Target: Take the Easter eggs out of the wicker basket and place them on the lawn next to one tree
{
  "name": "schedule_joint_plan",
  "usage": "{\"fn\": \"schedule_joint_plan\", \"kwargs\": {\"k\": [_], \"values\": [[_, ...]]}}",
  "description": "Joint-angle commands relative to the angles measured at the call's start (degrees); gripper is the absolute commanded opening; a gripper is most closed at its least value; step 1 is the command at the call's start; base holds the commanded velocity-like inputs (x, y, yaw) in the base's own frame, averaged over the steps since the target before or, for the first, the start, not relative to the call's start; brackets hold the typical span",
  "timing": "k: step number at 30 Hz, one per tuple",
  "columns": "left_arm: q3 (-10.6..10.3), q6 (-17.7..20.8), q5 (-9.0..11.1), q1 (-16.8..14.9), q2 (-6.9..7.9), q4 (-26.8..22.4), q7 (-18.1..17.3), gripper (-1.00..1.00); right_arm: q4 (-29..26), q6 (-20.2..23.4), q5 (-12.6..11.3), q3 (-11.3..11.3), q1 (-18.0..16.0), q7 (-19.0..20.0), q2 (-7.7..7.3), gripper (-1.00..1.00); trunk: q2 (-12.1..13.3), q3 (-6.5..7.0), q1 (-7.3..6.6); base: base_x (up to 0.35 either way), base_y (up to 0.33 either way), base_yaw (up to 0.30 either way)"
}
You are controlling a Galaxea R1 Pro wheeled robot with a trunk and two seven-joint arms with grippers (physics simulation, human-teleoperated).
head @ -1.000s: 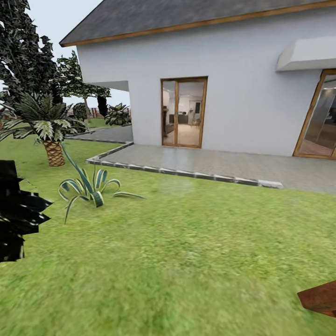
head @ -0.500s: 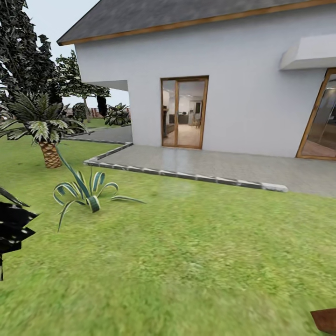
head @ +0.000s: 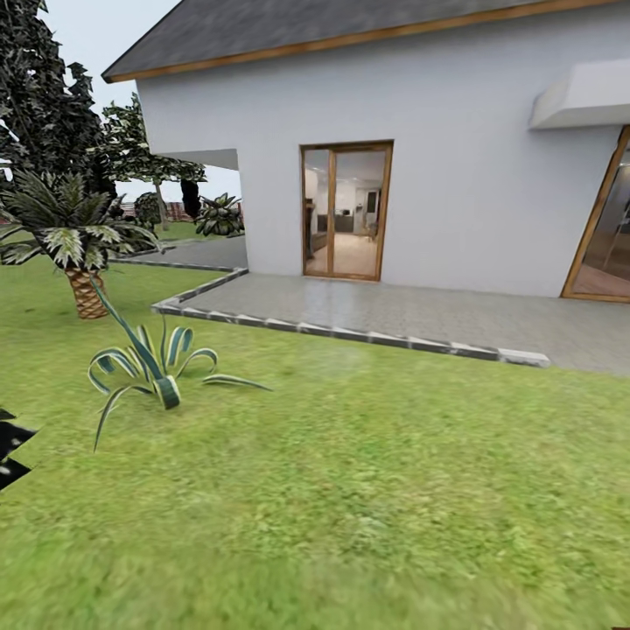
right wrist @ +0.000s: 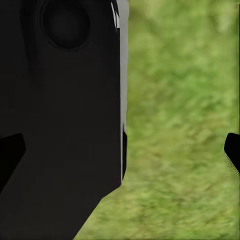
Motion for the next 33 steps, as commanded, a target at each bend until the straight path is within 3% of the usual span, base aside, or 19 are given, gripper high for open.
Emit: {"fn": "schedule_joint_plan", "kwargs": {"k": [1, 16, 33], "values": [[0.03, 0.03, 0.02, 0.04, 0.01, -0.12, -0.19, 1.0, 0.0, -0.02, -0.04, -0.03, -0.01, -0.07, -0.03, 1.0, -0.01, -0.03, 0.04, 0.321, 0.0, 0.0], [0.03, 0.03, 0.02, 0.04, 0.01, -0.12, -0.19, 1.0, 0.0, -0.02, -0.07, -0.06, -0.01, -0.07, -0.07, 1.0, -0.01, -0.03, 0.04, 0.321, 0.0, 0.115], [0.03, 0.03, 0.02, 0.04, 0.01, -0.12, -0.19, 1.0, 0.0, -0.02, 0.06, 0.02, -0.01, -0.07, -0.07, 1.0, -0.01, -0.03, 0.04, 0.321, 0.0, 0.008]]}}
